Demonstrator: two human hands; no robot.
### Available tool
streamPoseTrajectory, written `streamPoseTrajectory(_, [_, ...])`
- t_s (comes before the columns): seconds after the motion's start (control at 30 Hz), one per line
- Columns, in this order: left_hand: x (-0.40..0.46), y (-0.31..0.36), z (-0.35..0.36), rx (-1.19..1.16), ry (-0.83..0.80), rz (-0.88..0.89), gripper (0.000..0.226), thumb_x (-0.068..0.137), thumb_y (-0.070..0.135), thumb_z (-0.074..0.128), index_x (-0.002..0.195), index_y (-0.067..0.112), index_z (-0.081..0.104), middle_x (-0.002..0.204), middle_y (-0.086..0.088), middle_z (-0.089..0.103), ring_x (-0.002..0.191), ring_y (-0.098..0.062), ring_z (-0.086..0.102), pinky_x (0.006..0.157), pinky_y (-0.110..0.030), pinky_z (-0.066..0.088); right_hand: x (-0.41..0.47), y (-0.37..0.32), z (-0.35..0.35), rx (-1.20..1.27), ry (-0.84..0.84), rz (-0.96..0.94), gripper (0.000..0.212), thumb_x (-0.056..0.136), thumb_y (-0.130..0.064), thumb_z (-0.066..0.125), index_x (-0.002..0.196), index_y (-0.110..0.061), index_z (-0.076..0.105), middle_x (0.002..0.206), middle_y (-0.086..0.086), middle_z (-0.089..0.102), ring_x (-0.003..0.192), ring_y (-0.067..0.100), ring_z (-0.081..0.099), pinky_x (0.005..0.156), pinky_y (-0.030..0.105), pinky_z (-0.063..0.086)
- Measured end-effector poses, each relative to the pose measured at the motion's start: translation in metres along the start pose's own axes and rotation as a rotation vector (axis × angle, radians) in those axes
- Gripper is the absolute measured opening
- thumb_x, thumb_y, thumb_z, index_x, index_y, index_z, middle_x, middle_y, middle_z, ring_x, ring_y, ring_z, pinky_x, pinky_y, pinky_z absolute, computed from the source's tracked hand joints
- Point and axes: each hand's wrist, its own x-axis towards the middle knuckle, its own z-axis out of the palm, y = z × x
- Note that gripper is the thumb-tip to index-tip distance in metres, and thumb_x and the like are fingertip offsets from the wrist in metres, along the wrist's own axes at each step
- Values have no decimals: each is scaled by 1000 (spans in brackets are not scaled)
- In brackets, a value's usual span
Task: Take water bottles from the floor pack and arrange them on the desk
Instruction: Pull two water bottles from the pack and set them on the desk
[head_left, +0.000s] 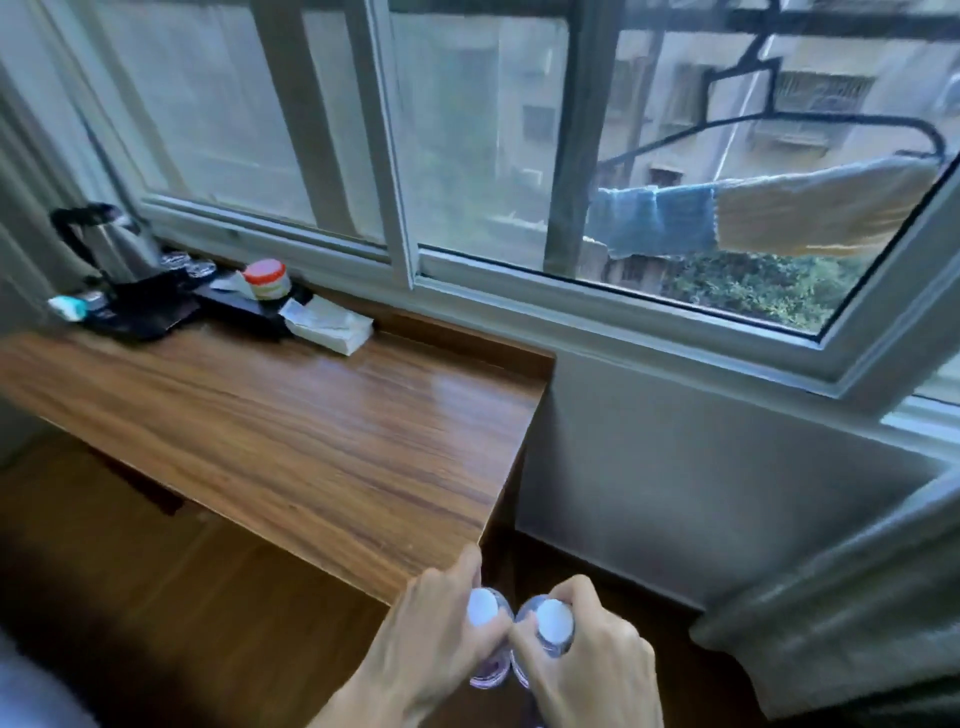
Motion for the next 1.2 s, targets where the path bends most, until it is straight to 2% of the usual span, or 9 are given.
streamPoseTrajectory(0.1, [-1,-41,-45,-62,143,-56,43,71,59,57,77,22,35,66,-4,61,73,-29,56,65,-41,44,10,-49,14,-25,103,-138,35,52,-34,85,65,-17,58,46,-2,59,46,23,62,46,26,39])
streamPoseTrajectory(0.2, [-4,-84,-83,-100,235,-97,46,69,59,59,75,21,34,63,-7,59,68,-31,53,63,-46,45,23,-107,41,-33,62,-202,36,69,-46,77,83,-19,58,66,0,69,72,27,69,61,32,43])
streamPoseTrajectory(0.27, [-4,-113,-109,-122,277,-121,47,69,62,57,75,22,33,61,-5,58,65,-28,52,58,-43,42,33,-137,60,19,46,-238,36,74,-53,67,86,-21,53,71,-2,68,79,25,67,69,32,45])
streamPoseTrajectory(0.4, [-3,-168,-154,-99,359,-140,46,70,68,50,73,27,29,56,-2,55,54,-21,52,46,-33,37,47,-196,99,118,-26,-305,36,74,-54,60,76,-21,45,63,-4,61,67,21,62,61,33,47])
streamPoseTrajectory(0.5, [9,-213,-187,-60,433,-191,45,67,66,51,72,27,29,55,-2,54,51,-18,52,43,-32,35,65,-243,130,149,-57,-379,38,70,-49,61,71,-18,39,53,-4,49,56,25,52,48,26,32])
streamPoseTrajectory(0.7, [44,-293,-247,-75,492,-282,40,69,55,58,72,24,33,59,-3,56,52,-20,48,41,-29,32,110,-330,187,148,-42,-518,45,63,-65,41,68,-22,32,48,-3,42,47,16,38,43,21,30])
streamPoseTrajectory(0.83, [78,-340,-285,-103,482,-251,39,71,49,62,68,27,31,53,5,43,45,-11,32,38,-25,32,139,-381,220,113,-71,-523,44,68,-62,50,69,-22,32,49,-2,44,44,13,37,43,21,33])
streamPoseTrajectory(1.1, [164,-428,-358,-73,437,-180,37,72,48,65,68,27,35,57,6,45,48,-8,39,40,-19,25,202,-472,279,110,-76,-388,46,75,-47,62,66,-24,23,50,-6,34,44,12,26,38,20,33])
streamPoseTrajectory(1.2, [193,-454,-381,-82,401,-154,36,73,42,69,69,26,36,57,6,45,46,-7,39,38,-19,31,221,-501,299,123,-70,-332,47,73,-51,59,66,-22,22,50,-6,33,46,13,24,39,21,23])
